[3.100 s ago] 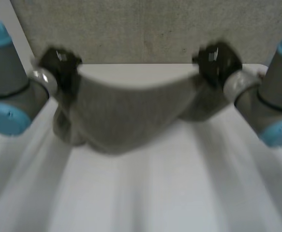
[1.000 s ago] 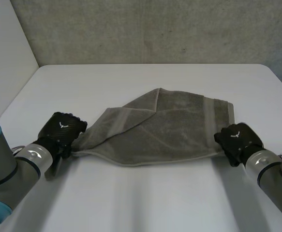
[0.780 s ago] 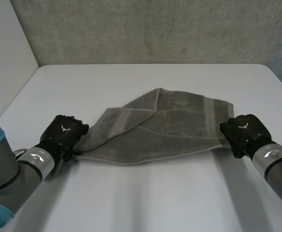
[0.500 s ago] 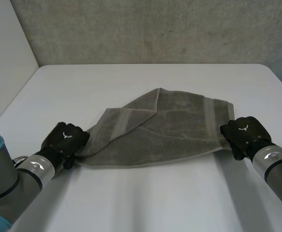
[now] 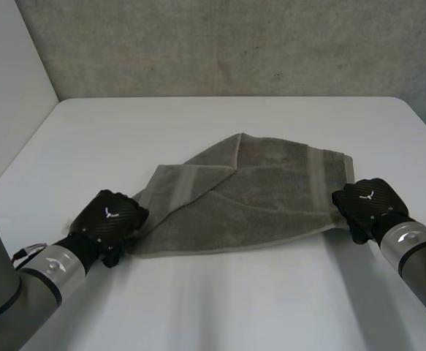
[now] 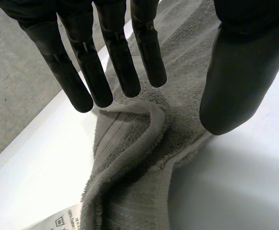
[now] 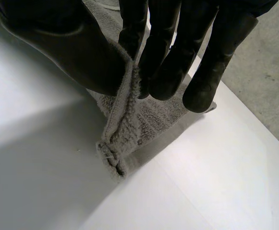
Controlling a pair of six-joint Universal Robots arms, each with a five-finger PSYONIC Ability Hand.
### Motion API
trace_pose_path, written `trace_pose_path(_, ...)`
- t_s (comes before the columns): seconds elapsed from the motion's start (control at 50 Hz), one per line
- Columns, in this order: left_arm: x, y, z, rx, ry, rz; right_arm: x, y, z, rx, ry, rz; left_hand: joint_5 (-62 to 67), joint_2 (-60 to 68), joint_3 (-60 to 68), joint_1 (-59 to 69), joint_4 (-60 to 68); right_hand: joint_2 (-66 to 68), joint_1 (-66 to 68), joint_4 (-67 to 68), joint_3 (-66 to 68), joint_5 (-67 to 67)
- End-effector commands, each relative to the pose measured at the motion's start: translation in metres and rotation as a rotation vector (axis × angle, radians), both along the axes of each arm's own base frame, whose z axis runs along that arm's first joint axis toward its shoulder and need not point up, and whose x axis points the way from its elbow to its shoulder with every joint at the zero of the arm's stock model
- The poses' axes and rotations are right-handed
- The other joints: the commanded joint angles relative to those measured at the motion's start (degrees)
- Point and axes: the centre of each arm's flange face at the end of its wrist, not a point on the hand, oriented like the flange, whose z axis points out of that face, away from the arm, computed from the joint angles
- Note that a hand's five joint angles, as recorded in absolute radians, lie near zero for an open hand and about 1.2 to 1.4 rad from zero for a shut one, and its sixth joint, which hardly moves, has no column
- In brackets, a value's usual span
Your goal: Fold the towel.
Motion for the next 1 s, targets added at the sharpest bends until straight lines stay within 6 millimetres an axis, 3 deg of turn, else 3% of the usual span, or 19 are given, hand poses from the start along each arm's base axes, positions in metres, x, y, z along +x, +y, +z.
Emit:
trace_pose_path(0.02, -0.001, 0.004, -0.010, 0.041, -0.038, -0.020, 0.000, 0.000, -0.002, 0.007, 0.001, 0.002, -15.30, -5.46, -5.28, -5.24, -5.44, 3.92, 3.33, 3.13, 3.24, 2.93)
trace_pose_path(0.2, 0.004, -0.004, -0.024, 0.031, -0.161, -0.033, 0.000, 0.000, -0.002, 0.007, 0.001, 0.002, -15.30, -5.46, -5.28, -5.24, -5.44, 3.92, 3.33, 3.13, 3.24, 2.93)
trace_pose_path(0.64, 0.020, -0.044, -0.030, 0.013, -0.171, 0.081, 0.005, 0.005, -0.004, 0.017, -0.006, 0.037, -18.00, -8.15, -7.97, -7.94, -8.13, 3.92, 3.33, 3.13, 3.24, 2.93)
trace_pose_path(1.0, 0.025, -0.057, -0.031, -0.024, -0.177, 0.124, 0.003, 0.003, -0.004, 0.016, -0.007, 0.031, -15.81, -5.96, -5.79, -5.75, -5.94, 3.92, 3.33, 3.13, 3.24, 2.93)
